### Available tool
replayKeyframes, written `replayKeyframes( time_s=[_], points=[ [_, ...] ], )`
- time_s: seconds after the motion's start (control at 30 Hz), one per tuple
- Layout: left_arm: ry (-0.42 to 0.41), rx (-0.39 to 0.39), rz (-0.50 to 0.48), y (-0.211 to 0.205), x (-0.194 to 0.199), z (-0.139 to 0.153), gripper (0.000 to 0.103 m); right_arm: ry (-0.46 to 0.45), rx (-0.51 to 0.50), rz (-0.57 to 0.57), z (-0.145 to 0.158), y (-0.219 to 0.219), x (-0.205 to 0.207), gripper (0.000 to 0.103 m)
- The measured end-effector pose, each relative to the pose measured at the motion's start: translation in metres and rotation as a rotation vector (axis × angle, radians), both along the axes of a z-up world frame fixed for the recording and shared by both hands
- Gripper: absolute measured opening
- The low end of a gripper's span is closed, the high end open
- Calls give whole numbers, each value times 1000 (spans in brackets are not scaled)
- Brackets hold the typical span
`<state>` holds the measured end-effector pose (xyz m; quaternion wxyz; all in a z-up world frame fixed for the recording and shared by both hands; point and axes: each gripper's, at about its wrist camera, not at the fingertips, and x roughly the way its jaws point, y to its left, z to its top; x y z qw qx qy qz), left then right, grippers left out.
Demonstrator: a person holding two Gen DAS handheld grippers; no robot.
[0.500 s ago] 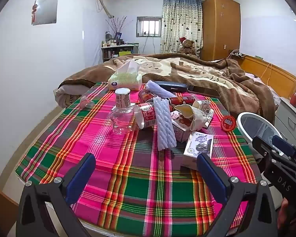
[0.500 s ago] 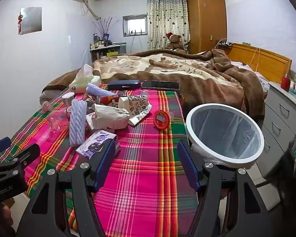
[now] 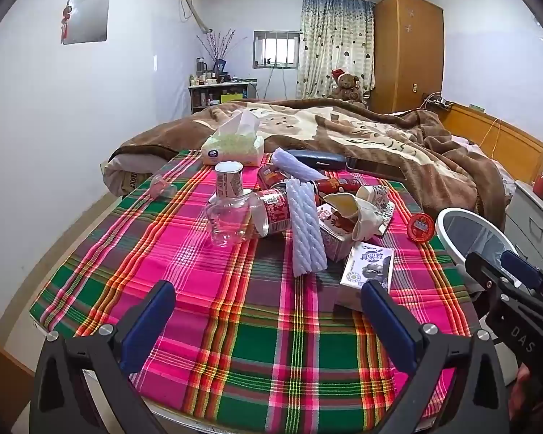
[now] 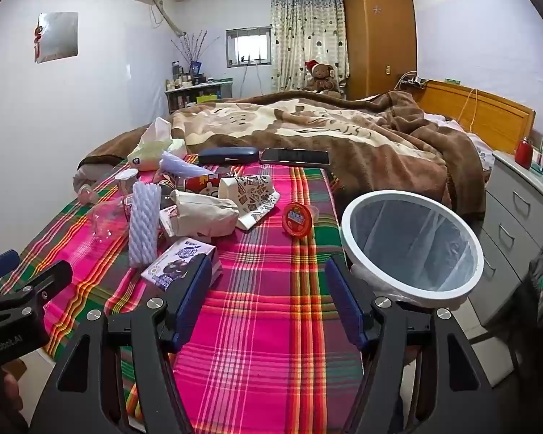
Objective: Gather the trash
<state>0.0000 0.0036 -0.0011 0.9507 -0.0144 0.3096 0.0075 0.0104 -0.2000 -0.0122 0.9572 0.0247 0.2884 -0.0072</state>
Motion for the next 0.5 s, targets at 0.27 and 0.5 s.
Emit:
replayKeyframes(
  time_s=[0.27, 0.5],
  points=[
    [-1, -1, -3, 1, -3, 1, 103, -2, -1, -7, 1, 0, 0, 66],
    [0, -2, -3, 2, -2, 1, 103, -4, 3, -10, 2, 0, 1, 66]
  ],
)
